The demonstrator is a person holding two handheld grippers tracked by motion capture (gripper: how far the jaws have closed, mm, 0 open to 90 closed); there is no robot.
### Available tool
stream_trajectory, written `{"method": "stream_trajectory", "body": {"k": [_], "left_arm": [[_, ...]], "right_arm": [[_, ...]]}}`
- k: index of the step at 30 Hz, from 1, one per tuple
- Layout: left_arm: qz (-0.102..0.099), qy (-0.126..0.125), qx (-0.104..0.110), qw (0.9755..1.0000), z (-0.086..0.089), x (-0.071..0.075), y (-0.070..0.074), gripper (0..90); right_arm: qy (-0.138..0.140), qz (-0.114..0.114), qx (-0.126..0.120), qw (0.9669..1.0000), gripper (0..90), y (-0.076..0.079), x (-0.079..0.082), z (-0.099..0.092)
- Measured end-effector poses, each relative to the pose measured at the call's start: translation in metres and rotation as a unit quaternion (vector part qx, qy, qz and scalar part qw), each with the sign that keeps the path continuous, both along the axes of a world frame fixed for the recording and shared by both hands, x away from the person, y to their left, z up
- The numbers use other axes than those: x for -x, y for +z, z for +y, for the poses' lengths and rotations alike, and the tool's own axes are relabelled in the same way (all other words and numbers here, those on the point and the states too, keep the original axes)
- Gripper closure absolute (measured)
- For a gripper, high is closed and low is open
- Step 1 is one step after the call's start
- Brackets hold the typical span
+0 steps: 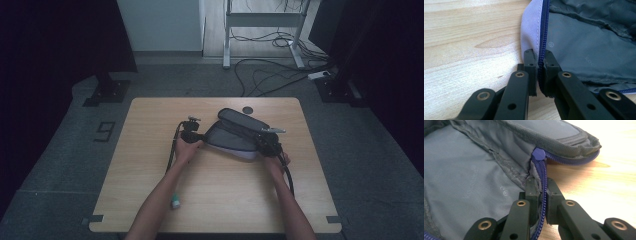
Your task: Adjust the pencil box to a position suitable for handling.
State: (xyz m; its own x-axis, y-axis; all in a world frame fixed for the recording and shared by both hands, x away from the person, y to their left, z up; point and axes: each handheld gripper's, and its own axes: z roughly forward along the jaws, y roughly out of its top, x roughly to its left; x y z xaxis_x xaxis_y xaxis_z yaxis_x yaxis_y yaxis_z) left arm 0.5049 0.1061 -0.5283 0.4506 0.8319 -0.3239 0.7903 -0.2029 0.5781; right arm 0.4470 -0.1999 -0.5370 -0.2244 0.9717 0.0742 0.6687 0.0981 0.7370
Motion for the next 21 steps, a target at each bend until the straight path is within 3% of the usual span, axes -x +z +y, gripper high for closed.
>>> {"method": "stream_trajectory", "body": {"k": [9,21], "left_arm": [[0.002,-0.002,0.007,1.0000,0.001,0.001,0.002,85.9],[-0.024,-0.012,0.024,0.9993,0.005,0.013,0.029,85.9]], "right_arm": [[0.004,-0.015,-0.001,0.9999,83.1,0.007,0.004,-0.001],[0.007,-0.051,-0.005,0.9986,83.5,0.027,0.016,-0.004]]}}
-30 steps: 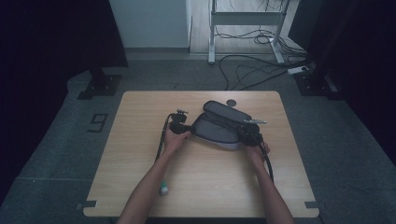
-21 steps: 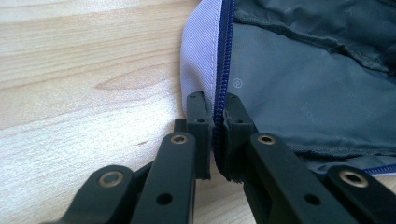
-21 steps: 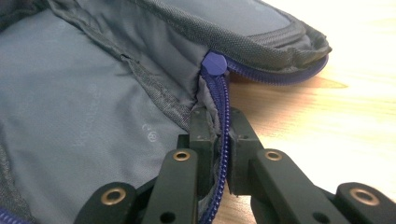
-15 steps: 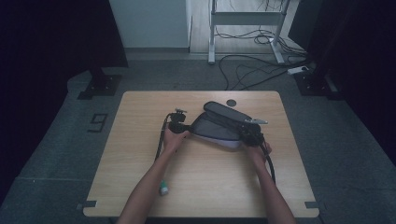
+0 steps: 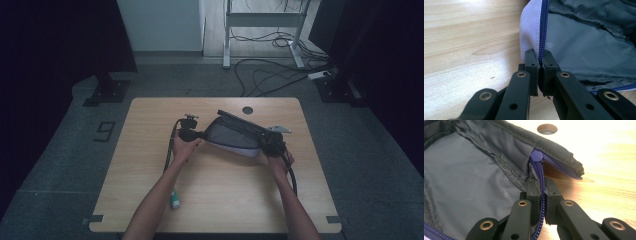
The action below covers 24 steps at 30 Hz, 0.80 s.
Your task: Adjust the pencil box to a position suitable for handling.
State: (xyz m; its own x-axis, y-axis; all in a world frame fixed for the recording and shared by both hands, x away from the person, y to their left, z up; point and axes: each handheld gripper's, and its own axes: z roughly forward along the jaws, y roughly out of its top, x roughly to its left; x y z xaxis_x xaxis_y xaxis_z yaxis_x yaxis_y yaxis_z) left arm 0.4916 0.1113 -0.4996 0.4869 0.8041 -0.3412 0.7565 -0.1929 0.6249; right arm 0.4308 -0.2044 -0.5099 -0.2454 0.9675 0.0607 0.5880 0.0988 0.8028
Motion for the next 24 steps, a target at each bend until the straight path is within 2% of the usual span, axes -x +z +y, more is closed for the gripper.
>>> {"method": "stream_trajectory", "body": {"k": [5,10,17,21,24], "left_arm": [[-0.010,-0.005,0.006,0.9999,0.006,0.006,0.012,85.9],[-0.012,-0.007,0.011,0.9998,0.011,0.010,0.020,86.0],[-0.026,-0.012,0.021,0.9994,0.016,0.020,0.030,86.1],[-0.040,-0.016,0.011,0.9990,0.016,0.026,0.034,86.3],[-0.041,-0.018,0.010,0.9989,0.018,0.028,0.035,86.6]], "right_arm": [[0.008,-0.014,0.002,0.9999,83.8,0.009,0.006,0.003],[0.013,-0.027,0.005,0.9995,84.1,0.016,0.011,0.007],[0.016,-0.030,-0.012,0.9993,84.4,0.024,0.016,0.006],[0.020,-0.035,-0.016,0.9991,84.9,0.027,0.019,0.008],[0.021,-0.036,-0.017,0.9990,85.3,0.029,0.019,0.008]]}}
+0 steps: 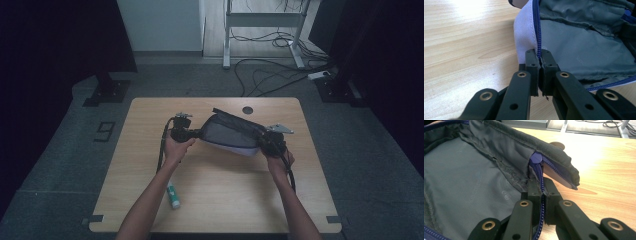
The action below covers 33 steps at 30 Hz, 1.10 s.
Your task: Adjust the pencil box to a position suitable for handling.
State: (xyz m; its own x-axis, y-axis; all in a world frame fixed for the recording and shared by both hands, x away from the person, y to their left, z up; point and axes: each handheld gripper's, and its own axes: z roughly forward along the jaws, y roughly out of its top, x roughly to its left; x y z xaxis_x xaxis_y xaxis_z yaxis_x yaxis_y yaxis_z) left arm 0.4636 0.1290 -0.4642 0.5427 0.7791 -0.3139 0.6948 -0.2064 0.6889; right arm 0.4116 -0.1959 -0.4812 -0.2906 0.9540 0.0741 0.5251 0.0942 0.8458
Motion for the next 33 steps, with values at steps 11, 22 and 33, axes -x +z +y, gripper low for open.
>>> {"method": "stream_trajectory", "body": {"k": [11,22,33], "left_arm": [[-0.003,0.001,0.010,0.9999,0.013,0.009,0.000,86.9],[-0.015,-0.007,0.016,0.9997,0.023,0.027,0.005,86.6],[-0.011,-0.016,0.028,0.9994,0.032,0.051,-0.006,86.6]], "right_arm": [[0.013,-0.015,-0.013,0.9997,85.7,0.010,0.006,0.007],[0.025,-0.029,-0.020,0.9991,85.7,0.018,0.016,0.010],[0.045,-0.040,-0.020,0.9980,85.7,0.021,0.033,0.015]]}}
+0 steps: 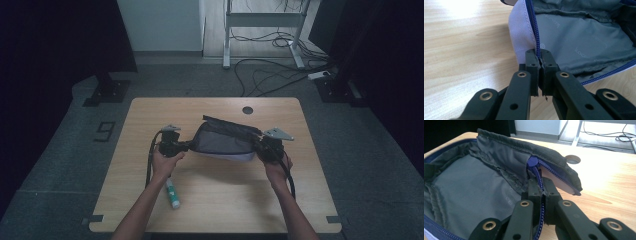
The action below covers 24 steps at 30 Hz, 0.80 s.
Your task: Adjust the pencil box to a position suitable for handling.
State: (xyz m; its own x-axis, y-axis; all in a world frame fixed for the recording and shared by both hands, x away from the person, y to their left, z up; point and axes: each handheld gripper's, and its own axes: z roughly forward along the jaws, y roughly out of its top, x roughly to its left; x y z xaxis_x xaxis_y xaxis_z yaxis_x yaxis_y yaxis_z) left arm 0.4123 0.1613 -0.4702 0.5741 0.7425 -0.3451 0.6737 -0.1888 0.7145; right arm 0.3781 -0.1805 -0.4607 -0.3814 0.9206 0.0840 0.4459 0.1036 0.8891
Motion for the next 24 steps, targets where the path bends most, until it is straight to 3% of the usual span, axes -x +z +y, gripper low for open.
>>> {"method": "stream_trajectory", "body": {"k": [7,14,18,24], "left_arm": [[0.002,-0.006,0.007,1.0000,0.006,0.012,-0.006,86.4],[0.014,-0.015,0.003,0.9998,0.009,0.028,-0.022,86.2],[0.025,-0.021,0.005,0.9994,0.012,0.034,-0.032,85.3],[0.043,-0.028,-0.008,0.9987,0.011,0.036,-0.045,84.8]], "right_arm": [[0.008,0.003,-0.011,0.9999,85.7,-0.005,0.007,0.001],[0.016,0.004,-0.003,0.9999,85.7,-0.017,0.018,0.004],[0.023,0.018,-0.004,0.9996,85.6,-0.027,0.021,0.005],[0.024,0.044,0.000,0.9987,85.5,-0.043,0.017,0.006]]}}
